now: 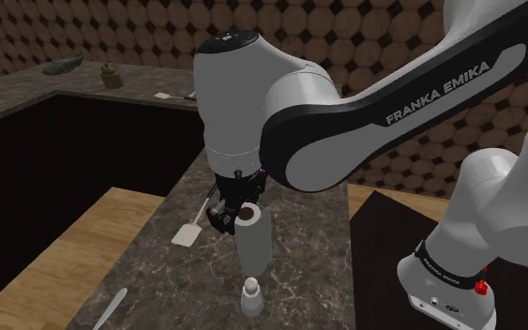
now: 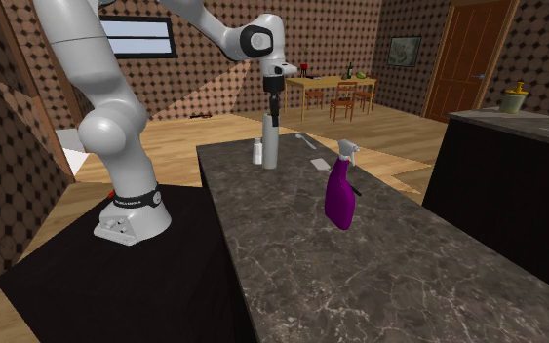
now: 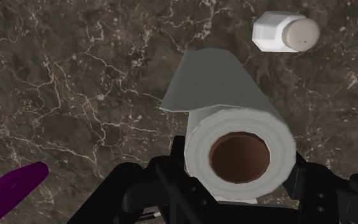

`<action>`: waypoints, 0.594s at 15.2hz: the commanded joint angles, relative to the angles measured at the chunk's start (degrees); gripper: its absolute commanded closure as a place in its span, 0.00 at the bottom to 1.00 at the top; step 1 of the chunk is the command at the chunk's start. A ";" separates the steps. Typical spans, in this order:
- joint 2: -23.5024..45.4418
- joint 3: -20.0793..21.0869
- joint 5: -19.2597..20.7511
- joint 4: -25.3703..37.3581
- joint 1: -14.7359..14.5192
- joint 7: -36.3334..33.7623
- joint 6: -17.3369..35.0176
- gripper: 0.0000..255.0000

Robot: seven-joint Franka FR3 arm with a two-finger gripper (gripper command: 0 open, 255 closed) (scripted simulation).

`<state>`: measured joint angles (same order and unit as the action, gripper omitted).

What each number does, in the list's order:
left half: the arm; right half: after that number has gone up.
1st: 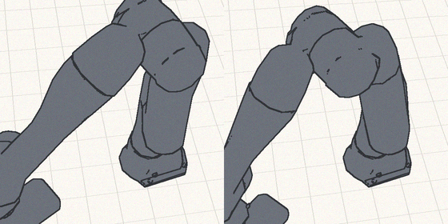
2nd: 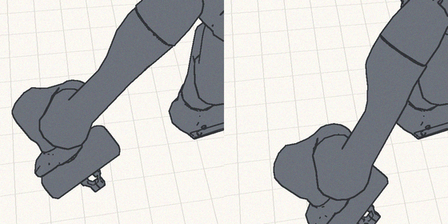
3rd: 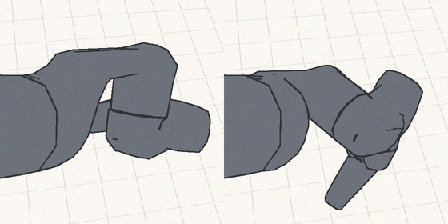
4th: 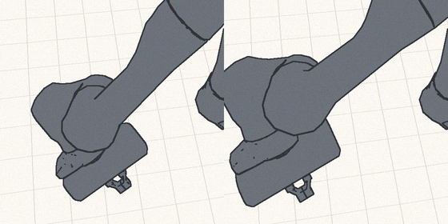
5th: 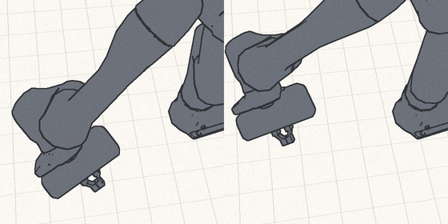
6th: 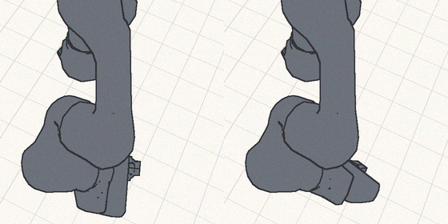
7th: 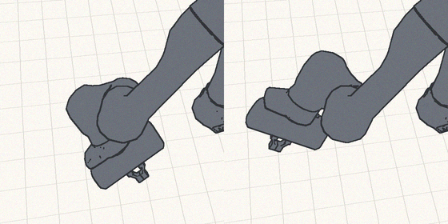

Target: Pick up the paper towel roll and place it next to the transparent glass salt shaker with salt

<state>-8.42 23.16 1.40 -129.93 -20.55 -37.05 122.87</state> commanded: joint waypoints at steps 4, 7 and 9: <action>0.00 0.00 0.00 0.00 0.00 0.00 0.00 0.00; -0.87 -0.09 -0.41 1.15 -0.08 0.30 -1.95 0.00; -2.34 -0.27 -1.05 3.68 -0.21 0.79 -5.84 0.00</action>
<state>-10.38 22.96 0.52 -127.53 -20.74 -36.44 118.77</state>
